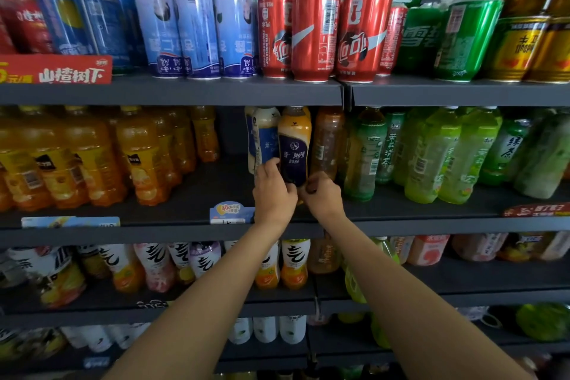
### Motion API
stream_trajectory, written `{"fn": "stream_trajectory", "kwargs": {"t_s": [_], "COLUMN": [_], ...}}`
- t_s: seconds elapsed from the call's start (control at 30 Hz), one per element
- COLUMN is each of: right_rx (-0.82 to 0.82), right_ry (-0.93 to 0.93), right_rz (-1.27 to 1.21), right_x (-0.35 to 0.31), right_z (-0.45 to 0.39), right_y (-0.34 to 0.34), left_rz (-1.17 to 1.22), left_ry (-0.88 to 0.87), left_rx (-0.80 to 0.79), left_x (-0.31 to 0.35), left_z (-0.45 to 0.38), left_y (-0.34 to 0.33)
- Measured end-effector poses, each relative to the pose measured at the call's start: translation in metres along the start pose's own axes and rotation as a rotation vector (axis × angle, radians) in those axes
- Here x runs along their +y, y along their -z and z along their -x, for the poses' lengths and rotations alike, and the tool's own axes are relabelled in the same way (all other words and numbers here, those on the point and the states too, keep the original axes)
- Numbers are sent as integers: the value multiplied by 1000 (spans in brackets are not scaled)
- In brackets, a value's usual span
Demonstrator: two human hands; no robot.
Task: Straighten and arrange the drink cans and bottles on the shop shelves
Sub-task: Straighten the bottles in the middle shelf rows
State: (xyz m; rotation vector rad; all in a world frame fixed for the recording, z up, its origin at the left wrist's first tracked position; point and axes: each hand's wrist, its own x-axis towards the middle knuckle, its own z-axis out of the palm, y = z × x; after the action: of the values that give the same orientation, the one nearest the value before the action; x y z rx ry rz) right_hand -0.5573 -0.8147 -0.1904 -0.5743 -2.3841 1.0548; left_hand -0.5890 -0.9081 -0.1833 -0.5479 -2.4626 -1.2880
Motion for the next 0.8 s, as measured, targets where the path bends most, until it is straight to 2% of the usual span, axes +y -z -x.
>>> {"fn": "stream_trajectory", "kwargs": {"t_s": [0.13, 0.27, 0.37, 0.47, 0.63, 0.8], "right_rx": [29, 91, -15, -141, -354, -408], "right_ry": [44, 122, 230, 340, 193, 106], "right_rz": [-20, -42, -84, 44, 9, -37], "right_x": [-7, -14, -36, -53, -75, -69], "right_z": [13, 18, 21, 25, 11, 0], "right_y": [5, 21, 21, 10, -10, -27], "left_rz": [25, 249, 283, 258, 229, 315], "left_ry": [-33, 172, 223, 249, 291, 294], "left_rx": [53, 98, 96, 7, -113, -194], "left_x": [2, 8, 0, -9, -11, -27], "left_z": [3, 0, -14, -38, -70, -81], "left_y": [8, 18, 26, 32, 33, 22]}}
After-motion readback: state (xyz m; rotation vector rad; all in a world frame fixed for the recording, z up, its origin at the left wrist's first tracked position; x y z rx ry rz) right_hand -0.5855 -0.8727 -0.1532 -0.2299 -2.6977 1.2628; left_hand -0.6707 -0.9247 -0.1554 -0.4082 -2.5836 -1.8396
